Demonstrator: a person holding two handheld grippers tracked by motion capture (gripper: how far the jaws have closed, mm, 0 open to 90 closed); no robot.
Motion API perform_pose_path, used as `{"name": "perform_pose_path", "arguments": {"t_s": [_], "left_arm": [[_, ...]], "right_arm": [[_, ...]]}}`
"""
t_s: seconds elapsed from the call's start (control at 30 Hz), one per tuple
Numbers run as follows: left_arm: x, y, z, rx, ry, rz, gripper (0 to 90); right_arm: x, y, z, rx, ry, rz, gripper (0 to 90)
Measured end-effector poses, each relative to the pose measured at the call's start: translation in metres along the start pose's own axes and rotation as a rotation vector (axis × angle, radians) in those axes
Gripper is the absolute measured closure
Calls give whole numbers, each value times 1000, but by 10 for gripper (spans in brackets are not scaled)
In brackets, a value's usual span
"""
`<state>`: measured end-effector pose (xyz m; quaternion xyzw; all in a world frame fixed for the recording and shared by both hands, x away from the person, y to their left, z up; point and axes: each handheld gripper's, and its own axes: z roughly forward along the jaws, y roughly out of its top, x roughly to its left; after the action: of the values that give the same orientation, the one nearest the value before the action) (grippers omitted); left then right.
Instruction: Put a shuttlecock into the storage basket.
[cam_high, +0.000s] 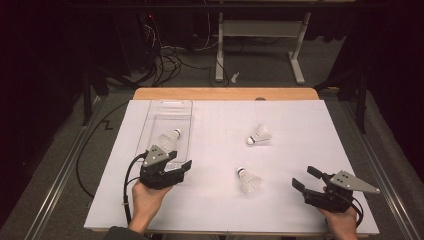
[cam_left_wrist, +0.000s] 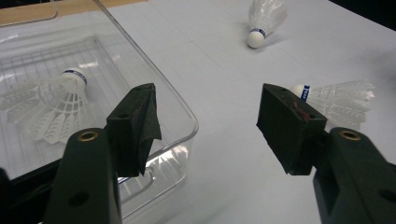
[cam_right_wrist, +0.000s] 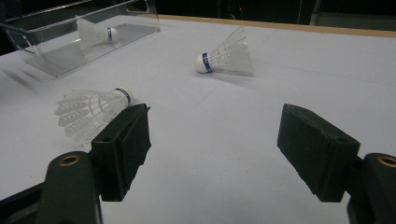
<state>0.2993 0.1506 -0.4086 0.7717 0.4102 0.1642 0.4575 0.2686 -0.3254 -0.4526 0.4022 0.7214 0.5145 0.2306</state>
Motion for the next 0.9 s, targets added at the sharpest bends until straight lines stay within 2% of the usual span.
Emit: {"name": "perform_pose_path", "arguments": {"t_s": [0.37, 0.9], "left_arm": [[-10, 3, 9, 12, -21, 21, 387], [-19, 6, 20, 19, -67, 19, 390]], "right_arm": [[0, 0, -1, -3, 1, 1, 258], [-1, 0, -1, -2, 2, 2, 259]]}}
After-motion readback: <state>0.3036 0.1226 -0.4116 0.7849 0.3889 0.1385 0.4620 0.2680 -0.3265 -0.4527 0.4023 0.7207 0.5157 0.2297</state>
